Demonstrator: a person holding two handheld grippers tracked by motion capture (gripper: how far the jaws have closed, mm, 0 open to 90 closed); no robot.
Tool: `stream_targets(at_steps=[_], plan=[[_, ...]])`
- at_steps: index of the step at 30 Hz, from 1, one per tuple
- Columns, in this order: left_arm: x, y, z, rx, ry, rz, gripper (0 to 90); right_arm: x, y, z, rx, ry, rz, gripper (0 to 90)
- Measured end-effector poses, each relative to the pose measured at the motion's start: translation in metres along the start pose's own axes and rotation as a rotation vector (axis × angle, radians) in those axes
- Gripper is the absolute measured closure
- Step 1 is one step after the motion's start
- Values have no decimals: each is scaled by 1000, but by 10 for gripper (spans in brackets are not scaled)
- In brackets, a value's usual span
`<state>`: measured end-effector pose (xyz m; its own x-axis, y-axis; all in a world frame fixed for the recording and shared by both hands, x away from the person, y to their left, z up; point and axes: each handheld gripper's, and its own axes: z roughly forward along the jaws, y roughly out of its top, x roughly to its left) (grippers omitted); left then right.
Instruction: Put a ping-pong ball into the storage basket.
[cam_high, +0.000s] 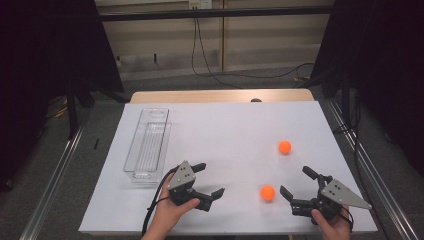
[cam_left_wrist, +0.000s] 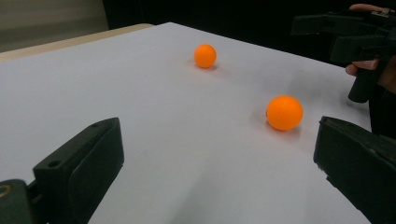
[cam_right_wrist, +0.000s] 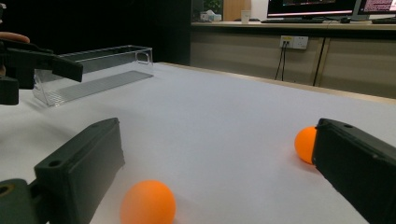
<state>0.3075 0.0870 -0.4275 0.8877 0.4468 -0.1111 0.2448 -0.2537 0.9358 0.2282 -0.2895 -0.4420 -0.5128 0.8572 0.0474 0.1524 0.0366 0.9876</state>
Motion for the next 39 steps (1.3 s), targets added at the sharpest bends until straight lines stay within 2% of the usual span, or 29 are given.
stream_targets(at_steps=[39], plan=[[-7, 4, 22, 33, -24, -9, 18, 0, 0, 0, 0, 4, -1, 15]])
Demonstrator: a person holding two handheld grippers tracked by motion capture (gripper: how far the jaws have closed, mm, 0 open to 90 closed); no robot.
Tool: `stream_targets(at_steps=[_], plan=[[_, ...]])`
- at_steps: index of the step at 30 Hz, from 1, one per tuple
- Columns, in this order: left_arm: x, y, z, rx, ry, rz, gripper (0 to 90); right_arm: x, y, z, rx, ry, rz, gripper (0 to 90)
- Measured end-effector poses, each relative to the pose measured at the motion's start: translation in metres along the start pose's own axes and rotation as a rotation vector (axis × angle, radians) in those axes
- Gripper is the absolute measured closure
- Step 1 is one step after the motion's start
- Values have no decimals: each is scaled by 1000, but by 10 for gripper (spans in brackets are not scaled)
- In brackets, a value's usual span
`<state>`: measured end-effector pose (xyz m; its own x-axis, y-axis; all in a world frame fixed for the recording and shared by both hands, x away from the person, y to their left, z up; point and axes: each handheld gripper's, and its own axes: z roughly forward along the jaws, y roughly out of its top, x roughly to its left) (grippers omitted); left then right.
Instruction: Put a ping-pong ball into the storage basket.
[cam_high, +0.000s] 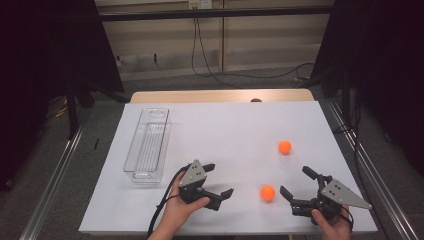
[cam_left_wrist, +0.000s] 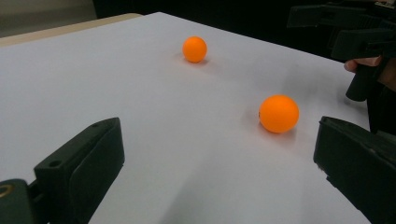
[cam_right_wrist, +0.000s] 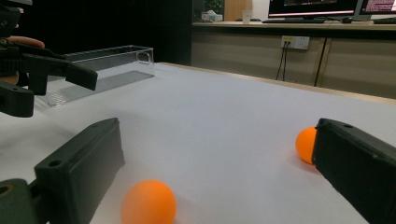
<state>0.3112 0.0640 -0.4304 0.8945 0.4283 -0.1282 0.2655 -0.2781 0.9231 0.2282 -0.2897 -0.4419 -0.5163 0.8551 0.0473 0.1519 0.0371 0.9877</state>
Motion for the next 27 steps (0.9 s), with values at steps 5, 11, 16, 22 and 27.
stream_targets(at_steps=[5, 11, 16, 22, 27], plan=[[0, 0, 2, 4, -6, 1, 18, 0, 0, 0, -1, 1, 0, 16], [-1, 2, 4, 7, -6, 6, 19, 0, 0, 0, -3, -1, 1, 15], [-2, 4, 7, 9, -9, 12, 19, 0, 0, 0, -3, -2, 2, 15], [-4, 5, 11, 13, -22, 13, 19, 0, 0, 0, -2, 0, 0, 15], [-5, 6, 13, 13, -25, 9, 19, 0, 0, 0, -1, 1, 0, 15]])
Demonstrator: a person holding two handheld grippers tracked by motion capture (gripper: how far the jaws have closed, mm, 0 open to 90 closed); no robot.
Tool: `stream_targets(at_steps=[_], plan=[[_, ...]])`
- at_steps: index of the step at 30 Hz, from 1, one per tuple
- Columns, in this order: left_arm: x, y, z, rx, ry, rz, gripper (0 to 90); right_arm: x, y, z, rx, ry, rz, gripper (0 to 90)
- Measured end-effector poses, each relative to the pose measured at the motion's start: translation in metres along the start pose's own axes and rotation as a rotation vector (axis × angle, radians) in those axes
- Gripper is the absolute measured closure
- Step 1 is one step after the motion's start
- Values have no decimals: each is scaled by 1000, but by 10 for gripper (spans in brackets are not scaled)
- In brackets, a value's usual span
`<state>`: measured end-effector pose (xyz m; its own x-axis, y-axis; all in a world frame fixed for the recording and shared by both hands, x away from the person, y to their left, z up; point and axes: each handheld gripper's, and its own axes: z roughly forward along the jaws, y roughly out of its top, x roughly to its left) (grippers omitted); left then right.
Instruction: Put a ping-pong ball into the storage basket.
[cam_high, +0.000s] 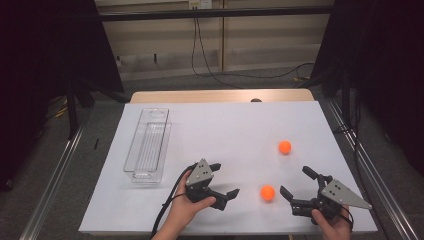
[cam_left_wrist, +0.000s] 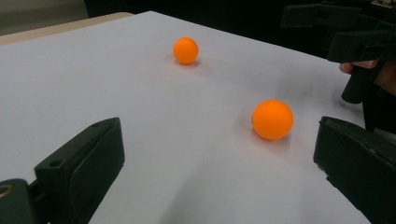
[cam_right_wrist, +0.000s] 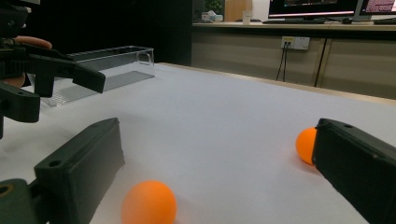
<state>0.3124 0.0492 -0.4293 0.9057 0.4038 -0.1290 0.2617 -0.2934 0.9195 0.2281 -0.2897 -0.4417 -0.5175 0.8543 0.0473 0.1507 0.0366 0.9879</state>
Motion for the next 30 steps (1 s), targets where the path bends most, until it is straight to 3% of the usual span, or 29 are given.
stream_targets(at_steps=[30], plan=[[-5, 2, 14, 43, -22, 11, 19, 0, 0, 0, -1, 1, -3, 15]])
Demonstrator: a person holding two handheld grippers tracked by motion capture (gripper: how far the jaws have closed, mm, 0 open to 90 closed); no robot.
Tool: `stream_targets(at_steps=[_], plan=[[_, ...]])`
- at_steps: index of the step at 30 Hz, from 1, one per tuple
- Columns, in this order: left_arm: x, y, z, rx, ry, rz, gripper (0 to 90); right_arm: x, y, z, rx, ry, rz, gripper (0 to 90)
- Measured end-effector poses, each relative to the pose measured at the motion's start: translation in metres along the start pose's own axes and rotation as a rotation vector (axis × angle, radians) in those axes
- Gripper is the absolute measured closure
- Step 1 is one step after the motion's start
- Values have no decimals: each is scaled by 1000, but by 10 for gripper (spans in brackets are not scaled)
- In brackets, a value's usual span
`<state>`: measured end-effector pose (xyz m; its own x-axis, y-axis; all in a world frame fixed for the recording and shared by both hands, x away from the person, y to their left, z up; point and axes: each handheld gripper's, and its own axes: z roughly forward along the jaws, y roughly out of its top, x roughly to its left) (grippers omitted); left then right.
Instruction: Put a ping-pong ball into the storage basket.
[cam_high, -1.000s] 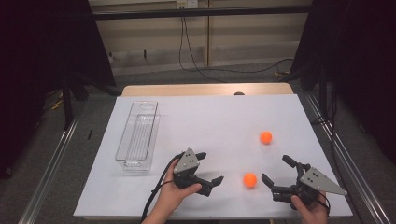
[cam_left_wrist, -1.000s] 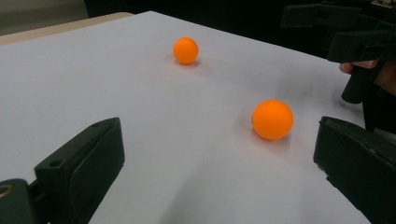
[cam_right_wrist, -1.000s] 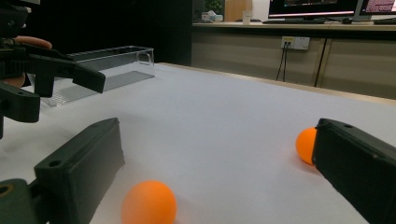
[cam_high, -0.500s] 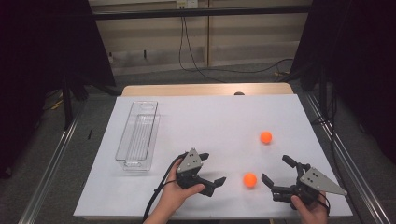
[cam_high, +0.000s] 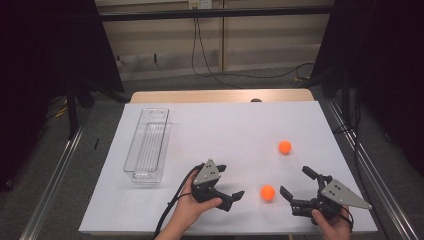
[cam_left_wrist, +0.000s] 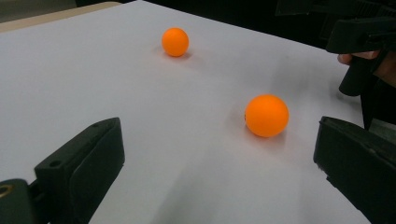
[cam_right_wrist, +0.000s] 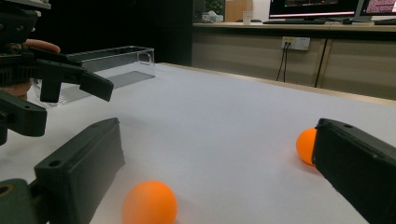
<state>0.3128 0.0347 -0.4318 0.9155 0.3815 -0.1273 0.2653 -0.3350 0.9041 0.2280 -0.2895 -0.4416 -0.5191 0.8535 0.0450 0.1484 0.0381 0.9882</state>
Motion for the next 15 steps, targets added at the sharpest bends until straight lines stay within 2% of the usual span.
stream_targets(at_steps=[15], plan=[[-2, 2, 7, 27, -6, 10, 19, 0, 0, 0, 1, -1, -3, 17]])
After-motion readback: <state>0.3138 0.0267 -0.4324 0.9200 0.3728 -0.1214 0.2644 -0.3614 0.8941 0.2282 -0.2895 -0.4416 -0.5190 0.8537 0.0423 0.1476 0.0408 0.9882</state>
